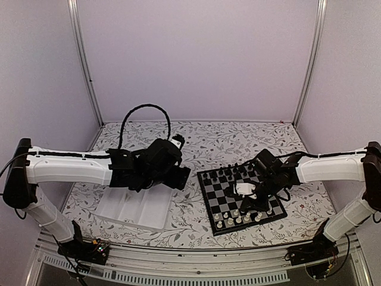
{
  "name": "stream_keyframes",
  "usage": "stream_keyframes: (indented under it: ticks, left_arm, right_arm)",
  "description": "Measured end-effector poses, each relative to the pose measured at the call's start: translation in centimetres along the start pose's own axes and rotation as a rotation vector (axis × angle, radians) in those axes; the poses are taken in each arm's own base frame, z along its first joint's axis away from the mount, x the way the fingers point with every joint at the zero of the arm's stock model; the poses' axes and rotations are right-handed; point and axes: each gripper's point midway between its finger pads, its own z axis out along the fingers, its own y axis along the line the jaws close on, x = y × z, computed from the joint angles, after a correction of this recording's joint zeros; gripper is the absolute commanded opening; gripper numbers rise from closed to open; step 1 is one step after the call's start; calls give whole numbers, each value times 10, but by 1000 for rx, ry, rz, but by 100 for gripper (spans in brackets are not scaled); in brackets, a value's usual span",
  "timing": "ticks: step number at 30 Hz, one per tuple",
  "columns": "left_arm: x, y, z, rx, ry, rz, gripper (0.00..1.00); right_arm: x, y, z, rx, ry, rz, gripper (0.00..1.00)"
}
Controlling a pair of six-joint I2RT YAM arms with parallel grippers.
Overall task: Set up the chess pieces on the board
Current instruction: Place the chess piece on the chessboard, then adjust the chess piece on the chessboard.
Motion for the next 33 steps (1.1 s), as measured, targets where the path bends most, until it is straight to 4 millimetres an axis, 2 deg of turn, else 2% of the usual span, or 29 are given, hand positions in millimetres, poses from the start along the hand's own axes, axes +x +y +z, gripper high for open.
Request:
stream_keyframes:
  ticks: [9, 14, 18, 21, 25, 28, 33]
  left_arm:
    - [1, 0, 0, -2, 3, 0, 92]
    - [2, 0, 0, -3, 6, 2, 92]
    - [2, 1, 1, -4, 8, 4, 92]
    - [4, 1, 0, -6, 13, 7, 92]
    - [6, 3, 0, -13, 23, 16, 92]
    - [9, 5, 0, -25, 35, 26, 92]
    - [13, 9, 0, -41, 48, 38, 92]
  right_arm:
    - [3, 1, 4, -12, 15, 10, 18]
    - [-4, -2, -2, -8, 10, 21, 22]
    - [-22, -10, -18, 15, -21, 17, 26]
    - [-36, -13, -37, 46, -59, 3, 27]
    - [-43, -9, -60, 74, -91, -3, 27]
    - [-38, -1, -73, 90, -103, 3, 24]
    - [-11, 27, -86, 67, -80, 6, 3]
